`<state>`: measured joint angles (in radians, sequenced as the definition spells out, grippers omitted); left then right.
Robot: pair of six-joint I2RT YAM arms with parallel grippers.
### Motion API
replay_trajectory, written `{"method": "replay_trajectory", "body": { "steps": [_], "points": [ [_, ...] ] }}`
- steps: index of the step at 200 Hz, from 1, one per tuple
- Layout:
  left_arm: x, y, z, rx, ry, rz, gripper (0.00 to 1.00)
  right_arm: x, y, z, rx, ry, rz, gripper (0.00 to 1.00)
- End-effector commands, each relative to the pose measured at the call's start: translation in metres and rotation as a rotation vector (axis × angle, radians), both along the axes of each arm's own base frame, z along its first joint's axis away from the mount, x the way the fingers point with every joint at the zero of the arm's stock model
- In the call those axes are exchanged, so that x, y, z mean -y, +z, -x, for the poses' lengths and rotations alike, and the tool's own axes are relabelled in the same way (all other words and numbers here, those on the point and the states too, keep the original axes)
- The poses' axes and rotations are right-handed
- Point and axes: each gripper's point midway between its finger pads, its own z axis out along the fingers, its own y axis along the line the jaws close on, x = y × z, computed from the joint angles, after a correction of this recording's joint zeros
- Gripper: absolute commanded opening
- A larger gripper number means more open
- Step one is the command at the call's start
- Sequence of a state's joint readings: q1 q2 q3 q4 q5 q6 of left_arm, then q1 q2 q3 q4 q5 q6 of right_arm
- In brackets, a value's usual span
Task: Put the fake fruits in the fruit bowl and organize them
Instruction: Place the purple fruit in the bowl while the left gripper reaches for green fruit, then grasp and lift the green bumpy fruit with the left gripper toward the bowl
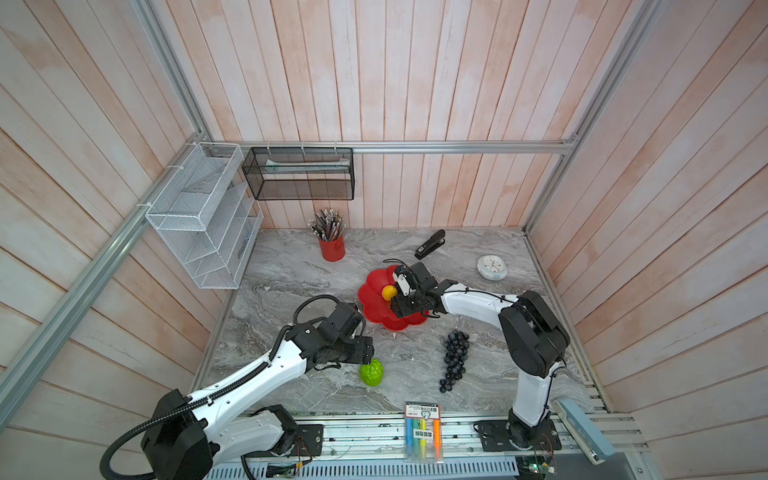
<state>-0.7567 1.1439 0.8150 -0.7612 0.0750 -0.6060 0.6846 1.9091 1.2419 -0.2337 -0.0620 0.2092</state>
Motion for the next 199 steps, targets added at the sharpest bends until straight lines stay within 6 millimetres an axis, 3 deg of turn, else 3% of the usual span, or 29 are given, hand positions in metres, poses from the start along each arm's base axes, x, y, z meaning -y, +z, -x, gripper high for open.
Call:
{"method": "replay_trajectory", "body": {
  "steps": [1, 17, 56, 104, 153, 167, 199],
  "points": [
    [-0.002, 0.001, 0.010, -0.029, 0.006, -0.007, 0.87, 0.004, 0.018, -0.002, 0.038, 0.005, 0.002, 0.77],
    [-0.004, 0.001, 0.012, -0.032, 0.014, -0.019, 0.92, 0.005, 0.032, -0.001, 0.057, 0.008, -0.009, 0.79],
    [0.004, -0.004, 0.020, -0.078, -0.004, -0.009, 0.92, 0.006, 0.064, 0.003, 0.118, 0.012, -0.050, 0.80],
    [0.012, -0.009, 0.028, -0.084, -0.045, -0.107, 0.93, 0.021, 0.084, 0.013, 0.211, -0.006, -0.085, 0.81],
    [0.019, -0.026, 0.032, -0.117, -0.060, -0.200, 0.96, 0.033, 0.070, 0.030, 0.191, -0.031, -0.114, 0.81],
    [0.028, -0.031, 0.035, -0.120, -0.098, -0.220, 0.95, 0.034, 0.064, 0.034, 0.174, -0.031, -0.116, 0.80],
    [0.034, -0.042, 0.024, -0.113, -0.092, -0.287, 0.93, 0.035, 0.061, 0.037, 0.168, -0.027, -0.116, 0.80]
  ]
}}
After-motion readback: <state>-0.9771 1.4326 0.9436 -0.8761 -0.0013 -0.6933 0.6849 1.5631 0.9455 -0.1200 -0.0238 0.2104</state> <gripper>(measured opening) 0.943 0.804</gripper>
